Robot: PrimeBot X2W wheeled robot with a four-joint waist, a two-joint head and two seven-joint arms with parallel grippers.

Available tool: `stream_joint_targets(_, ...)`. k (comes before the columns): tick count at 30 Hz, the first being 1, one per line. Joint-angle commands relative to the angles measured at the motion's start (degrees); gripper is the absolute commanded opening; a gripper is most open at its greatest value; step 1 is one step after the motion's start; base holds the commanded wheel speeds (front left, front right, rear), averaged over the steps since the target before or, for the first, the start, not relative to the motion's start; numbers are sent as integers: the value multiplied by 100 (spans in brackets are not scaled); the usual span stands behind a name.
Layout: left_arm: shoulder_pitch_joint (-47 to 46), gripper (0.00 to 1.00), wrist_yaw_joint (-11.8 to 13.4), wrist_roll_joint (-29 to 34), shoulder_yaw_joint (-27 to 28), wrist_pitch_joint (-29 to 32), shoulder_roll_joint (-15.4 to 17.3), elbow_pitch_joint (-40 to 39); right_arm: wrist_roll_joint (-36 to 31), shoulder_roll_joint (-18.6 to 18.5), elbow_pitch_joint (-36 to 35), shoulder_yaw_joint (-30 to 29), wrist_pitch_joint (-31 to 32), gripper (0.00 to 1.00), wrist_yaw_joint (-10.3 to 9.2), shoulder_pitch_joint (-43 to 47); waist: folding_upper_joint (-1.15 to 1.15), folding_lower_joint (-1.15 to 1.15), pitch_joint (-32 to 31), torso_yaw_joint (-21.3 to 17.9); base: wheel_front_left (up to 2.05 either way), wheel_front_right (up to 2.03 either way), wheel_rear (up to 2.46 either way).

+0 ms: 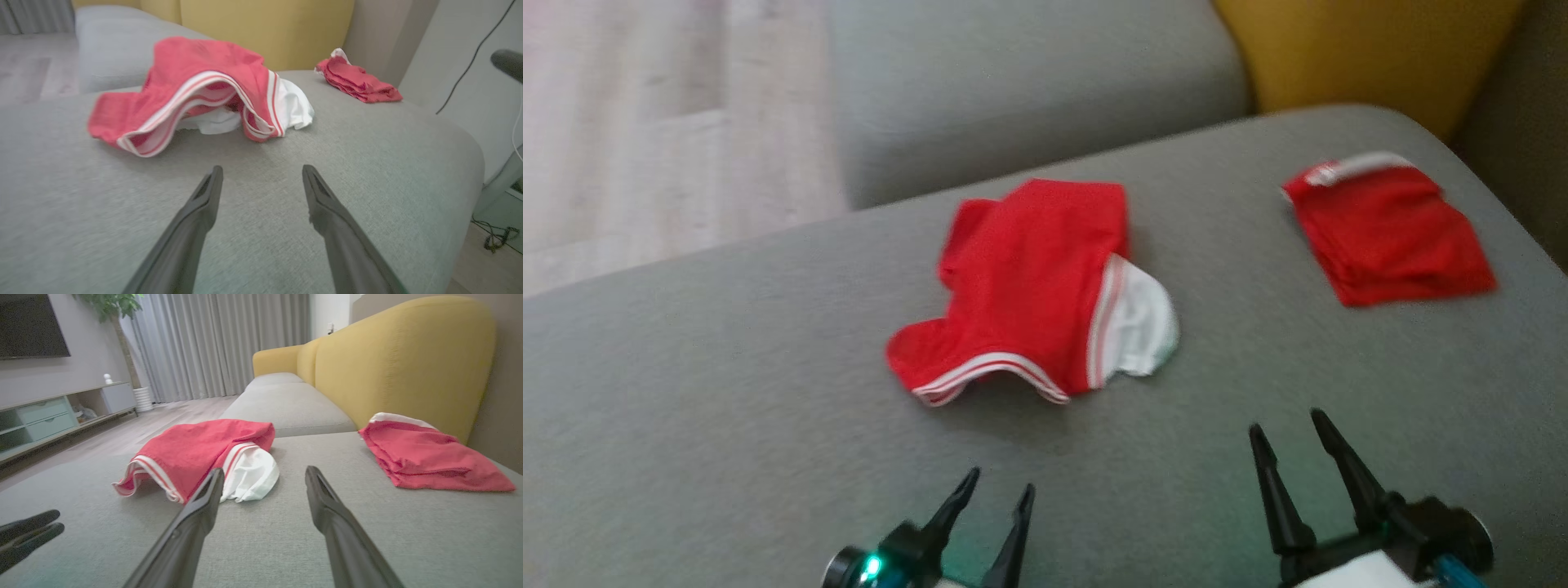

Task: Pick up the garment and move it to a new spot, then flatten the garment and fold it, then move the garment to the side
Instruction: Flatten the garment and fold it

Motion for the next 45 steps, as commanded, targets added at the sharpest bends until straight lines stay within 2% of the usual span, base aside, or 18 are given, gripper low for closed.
stream_joint_targets(1, -366, 100, -19, -131, 28, -54, -37, 60, -16, -93, -216, 165, -22, 100, 39, -303, 0, -1, 343, -457, 0, 0, 0)
stream_joint_targets(4, -936, 100, 53, -379, -367, -13, -37, 713, 1, -111, -242, 229, -22, 100, 39, -383, 0, -1, 541, -790, 0, 0, 0)
stream_joint_targets(10, -1805, 100, 617, -1143, -515, -18, -37, 1523, 20, -109, -217, 267, -22, 100, 39, -533, 0, -1, 821, -1262, 0, 0, 0)
stream_joint_targets(12, -2014, 100, 724, -1282, -586, -34, -37, 1684, 29, -94, -211, 266, -22, 100, 39, -549, 0, -1, 858, -1374, 0, 0, 0)
stream_joint_targets(15, -2258, 100, 751, -1433, -648, -50, -37, 1778, 38, -84, -192, 299, -22, 100, 39, -572, 0, -1, 886, -1496, 0, 0, 0)
stream_joint_targets(19, -2457, 100, 905, -1231, -547, -53, -37, 1712, 42, -78, -179, 326, -22, 100, 39, -591, 0, -1, 894, -1574, 0, 0, 0)
stream_joint_targets(20, -2501, 19, 944, -1131, -502, -53, -37, 1704, 41, -76, -176, 332, -22, 100, 39, -597, 0, -1, 894, -1591, 0, 0, 0)
stream_joint_targets(21, -2540, 0, 949, -1032, -461, -54, -37, 1686, 39, -75, -173, 336, -22, 100, 39, -601, 0, -1, 889, -1604, 0, 0, 0)
stream_joint_targets(24, -2633, 0, 813, -813, -346, -54, -37, 1480, 32, -68, -170, 317, -22, 100, 39, -588, 0, -1, 839, -1606, 0, 0, 0)
stream_joint_targets(28, -2907, 0, 449, -715, -402, -55, -37, 925, 32, -51, -158, 298, -22, 100, 39, -551, 0, -1, 702, -1517, 0, 0, 0)
stream_joint_targets(32, -3809, 0, 198, -598, -619, -55, -37, 461, 37, -32, -174, 393, -22, 100, 39, -557, 0, -1, 534, -1437, 0, 0, 0)
stream_joint_targets(35, -4705, 0, 129, -445, -583, -55, -37, 338, 45, -13, -192, 451, -22, 100, 39, -530, 0, -1, 384, -1358, 0, 0, 0)
stream_joint_targets(40, -5930, 0, -4, -436, -151, -55, 51, 334, 39, 10, -208, 480, -22, 100, 39, -454, 0, -1, 190, -1182, 0, 0, 0)
stream_joint_targets(45, -6161, 0, 21, -472, 250, -55, 463, 172, 22, 25, -247, 369, -22, 100, 39, -362, 0, -1, 99, -892, 0, 0, 0)
